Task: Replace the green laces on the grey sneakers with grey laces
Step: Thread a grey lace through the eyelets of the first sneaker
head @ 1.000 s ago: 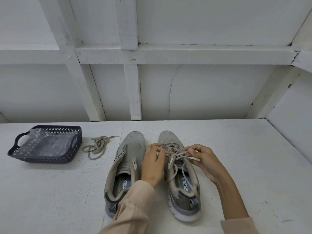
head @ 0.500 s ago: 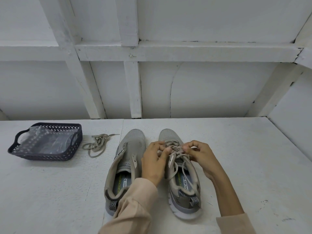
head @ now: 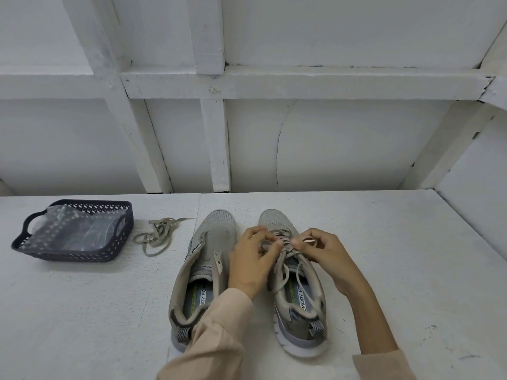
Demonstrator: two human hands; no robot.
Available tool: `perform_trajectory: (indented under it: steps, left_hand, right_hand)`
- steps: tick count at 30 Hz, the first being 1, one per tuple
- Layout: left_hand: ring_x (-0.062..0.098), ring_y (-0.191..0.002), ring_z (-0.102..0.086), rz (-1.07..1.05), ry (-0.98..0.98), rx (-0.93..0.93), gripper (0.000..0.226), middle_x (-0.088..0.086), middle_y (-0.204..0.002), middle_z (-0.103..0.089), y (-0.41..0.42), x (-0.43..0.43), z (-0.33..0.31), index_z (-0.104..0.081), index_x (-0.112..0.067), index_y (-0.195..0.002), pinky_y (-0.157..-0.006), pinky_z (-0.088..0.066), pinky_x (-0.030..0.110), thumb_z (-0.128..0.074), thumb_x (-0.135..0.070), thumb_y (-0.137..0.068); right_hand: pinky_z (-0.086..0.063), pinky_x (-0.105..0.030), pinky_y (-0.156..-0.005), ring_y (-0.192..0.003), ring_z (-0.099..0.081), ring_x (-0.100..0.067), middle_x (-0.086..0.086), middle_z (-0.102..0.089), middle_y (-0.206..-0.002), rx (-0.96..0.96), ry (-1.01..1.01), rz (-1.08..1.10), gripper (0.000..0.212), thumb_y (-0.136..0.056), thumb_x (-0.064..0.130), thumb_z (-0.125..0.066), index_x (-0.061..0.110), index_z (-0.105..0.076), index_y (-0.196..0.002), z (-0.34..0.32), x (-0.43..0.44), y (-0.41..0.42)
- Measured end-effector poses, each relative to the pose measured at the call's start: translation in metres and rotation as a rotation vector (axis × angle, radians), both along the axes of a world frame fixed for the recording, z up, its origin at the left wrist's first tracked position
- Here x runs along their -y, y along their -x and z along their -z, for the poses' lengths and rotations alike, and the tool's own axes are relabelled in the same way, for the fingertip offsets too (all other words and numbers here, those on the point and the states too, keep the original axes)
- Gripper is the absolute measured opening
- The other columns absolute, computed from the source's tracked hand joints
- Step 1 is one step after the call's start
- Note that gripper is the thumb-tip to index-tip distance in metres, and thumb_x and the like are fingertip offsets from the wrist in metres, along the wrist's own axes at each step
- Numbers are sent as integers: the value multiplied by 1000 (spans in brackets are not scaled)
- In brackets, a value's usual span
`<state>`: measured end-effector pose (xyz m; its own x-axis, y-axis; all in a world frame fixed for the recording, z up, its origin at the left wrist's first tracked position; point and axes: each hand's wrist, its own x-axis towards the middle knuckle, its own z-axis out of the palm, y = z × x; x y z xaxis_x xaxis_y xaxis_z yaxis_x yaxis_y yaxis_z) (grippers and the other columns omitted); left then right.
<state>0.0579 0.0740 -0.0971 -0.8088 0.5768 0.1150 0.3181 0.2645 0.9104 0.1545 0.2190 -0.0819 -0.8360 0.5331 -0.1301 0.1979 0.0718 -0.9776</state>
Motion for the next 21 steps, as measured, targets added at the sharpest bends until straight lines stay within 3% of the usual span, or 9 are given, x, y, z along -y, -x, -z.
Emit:
perform_trajectory:
  steps: [2,5,10,12,15,19,21]
  left_hand:
    - [3,-103,-60,-19,2,-4,6,-10,-113,-59,0,1,1,-68,-25,-84,-91,-52,29,-68,-28,-89]
    - [8,-105,-58,-43,55,-50,11,-17,-109,-58,0,2,3,-61,-25,-83,-92,-48,34,-62,-24,-93]
    - [8,-104,-54,-77,102,-102,14,-9,-114,-59,-3,1,7,-53,-25,-87,-83,-35,25,-51,-16,-98]
    - [11,-102,-58,-106,78,-41,18,-9,-114,-60,0,1,13,-51,-26,-85,-90,-41,27,-51,-14,-98]
    - [19,-102,-64,-152,39,36,23,-13,-111,-59,3,1,22,-50,-33,-80,-88,-52,48,-51,-18,-97]
    - [21,-101,-65,-156,8,63,20,-14,-110,-59,5,0,28,-51,-34,-80,-85,-54,51,-50,-24,-97]
    - [19,-99,-65,-139,-23,94,11,-17,-110,-59,4,1,22,-53,-36,-82,-85,-53,51,-51,-38,-92]
  right_hand:
    - [-52,-32,-78,-76,-61,-12,-8,-70,-83,-17,1,22,15,-83,23,-74,8,-70,-85,4,-1,0]
    - [-53,-36,-82,-79,-62,-17,-7,-70,-81,-28,59,70,17,-86,17,-70,0,-68,-88,9,-1,0]
    - [-54,-21,-70,-77,-64,-15,-8,-70,-83,-46,218,142,10,-91,8,-62,0,-68,-89,13,3,0]
    - [-54,-21,-71,-80,-65,-14,-7,-71,-86,-61,286,167,10,-92,6,-60,1,-68,-89,15,2,-2]
    - [-53,-29,-81,-86,-63,-19,-9,-71,-87,-72,367,196,11,-91,6,-60,-3,-67,-92,17,0,-3]
    - [-53,-24,-77,-88,-62,-19,-13,-68,-90,-63,356,183,10,-92,8,-60,2,-67,-88,14,2,-3]
    - [-54,-22,-75,-88,-64,-17,-12,-68,-97,-57,286,151,8,-92,12,-62,4,-64,-93,10,3,-4]
